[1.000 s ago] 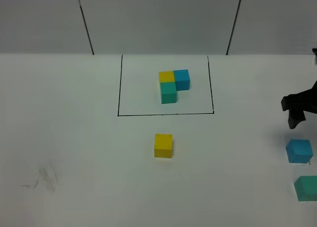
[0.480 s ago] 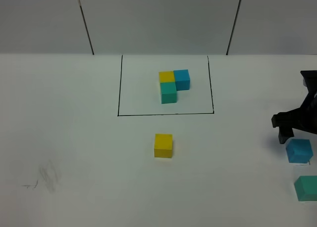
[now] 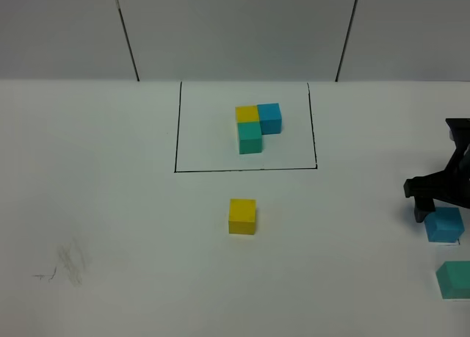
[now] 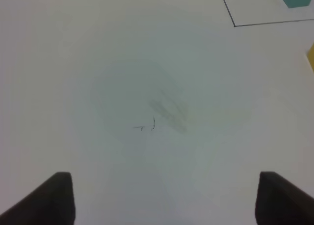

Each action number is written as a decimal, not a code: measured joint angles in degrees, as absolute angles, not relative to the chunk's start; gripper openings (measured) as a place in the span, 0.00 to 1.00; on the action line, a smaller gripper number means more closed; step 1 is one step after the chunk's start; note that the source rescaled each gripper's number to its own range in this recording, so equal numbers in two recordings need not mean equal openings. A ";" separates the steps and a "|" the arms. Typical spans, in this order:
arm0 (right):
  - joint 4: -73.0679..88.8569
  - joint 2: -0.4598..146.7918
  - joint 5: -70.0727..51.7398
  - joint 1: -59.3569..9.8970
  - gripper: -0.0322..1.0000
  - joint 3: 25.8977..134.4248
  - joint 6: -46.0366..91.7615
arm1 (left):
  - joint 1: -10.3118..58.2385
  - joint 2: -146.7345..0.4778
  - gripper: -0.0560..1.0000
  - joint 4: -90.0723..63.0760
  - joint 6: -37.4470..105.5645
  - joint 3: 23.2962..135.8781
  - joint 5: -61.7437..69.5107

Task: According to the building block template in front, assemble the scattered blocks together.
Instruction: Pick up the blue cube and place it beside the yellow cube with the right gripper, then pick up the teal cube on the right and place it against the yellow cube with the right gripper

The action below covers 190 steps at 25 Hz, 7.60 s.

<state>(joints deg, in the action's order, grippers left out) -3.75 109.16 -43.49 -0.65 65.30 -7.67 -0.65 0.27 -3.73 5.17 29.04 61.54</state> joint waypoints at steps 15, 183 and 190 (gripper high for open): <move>-0.77 112.05 -41.76 -0.38 0.70 65.21 -5.47 | -0.65 0.27 0.69 -3.73 5.17 29.04 61.49; -11.90 90.89 -52.21 -20.36 0.57 69.65 -6.98 | -0.65 0.27 0.69 -3.73 5.13 29.04 61.20; -14.25 86.77 -45.16 -12.25 0.57 53.58 -13.66 | -0.65 0.27 0.69 -3.73 5.13 29.04 61.20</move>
<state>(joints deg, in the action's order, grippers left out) -14.25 86.77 -45.16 -12.25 53.58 -13.66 -0.65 0.27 -3.73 5.13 29.04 61.20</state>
